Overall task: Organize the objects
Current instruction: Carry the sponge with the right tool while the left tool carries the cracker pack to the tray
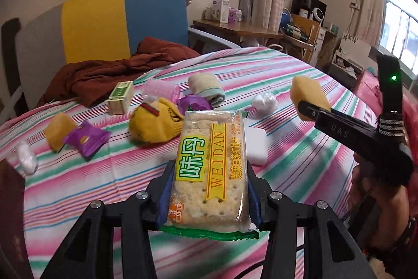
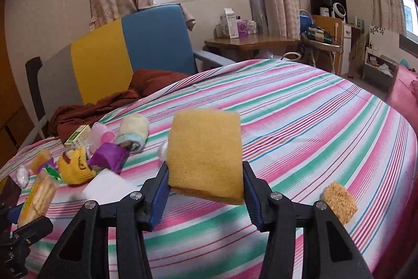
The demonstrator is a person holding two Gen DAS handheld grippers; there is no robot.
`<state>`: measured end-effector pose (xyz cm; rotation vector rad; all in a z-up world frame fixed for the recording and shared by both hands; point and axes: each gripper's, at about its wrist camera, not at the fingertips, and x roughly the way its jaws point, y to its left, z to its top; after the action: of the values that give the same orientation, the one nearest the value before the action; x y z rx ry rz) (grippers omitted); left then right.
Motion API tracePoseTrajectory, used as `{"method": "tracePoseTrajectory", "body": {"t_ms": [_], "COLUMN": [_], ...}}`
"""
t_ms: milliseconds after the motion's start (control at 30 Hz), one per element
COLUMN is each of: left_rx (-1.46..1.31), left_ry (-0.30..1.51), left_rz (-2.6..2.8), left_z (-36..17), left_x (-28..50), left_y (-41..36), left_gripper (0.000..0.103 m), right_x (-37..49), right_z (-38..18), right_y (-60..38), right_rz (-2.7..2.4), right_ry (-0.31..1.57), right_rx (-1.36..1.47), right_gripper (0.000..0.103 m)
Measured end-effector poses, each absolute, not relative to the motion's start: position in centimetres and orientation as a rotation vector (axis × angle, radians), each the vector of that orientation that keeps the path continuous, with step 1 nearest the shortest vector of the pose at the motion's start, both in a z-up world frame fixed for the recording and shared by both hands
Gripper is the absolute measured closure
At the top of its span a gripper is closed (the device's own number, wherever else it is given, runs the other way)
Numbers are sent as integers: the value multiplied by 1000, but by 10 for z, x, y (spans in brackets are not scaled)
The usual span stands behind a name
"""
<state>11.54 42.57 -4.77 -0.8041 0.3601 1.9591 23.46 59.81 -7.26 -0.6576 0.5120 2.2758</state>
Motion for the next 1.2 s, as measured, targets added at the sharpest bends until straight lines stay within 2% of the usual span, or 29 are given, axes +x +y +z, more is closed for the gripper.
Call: {"method": "tracePoseTrajectory", "body": {"t_ms": [333, 800, 1200], "left_rx": [-827, -817, -858], "left_ry": [224, 79, -3], "left_rz": [2020, 2192, 2444], "left_z": [-27, -4, -2], "left_x": [110, 82, 50], "left_y": [353, 233, 108], "left_gripper": [55, 55, 55], "right_x": [212, 159, 105], "right_z": [-63, -41, -11], "right_y": [519, 393, 280], "right_rz": [2471, 2720, 2972], "right_ry": [558, 520, 412], "right_rx": [-797, -926, -1052], "right_gripper": [52, 52, 52]}}
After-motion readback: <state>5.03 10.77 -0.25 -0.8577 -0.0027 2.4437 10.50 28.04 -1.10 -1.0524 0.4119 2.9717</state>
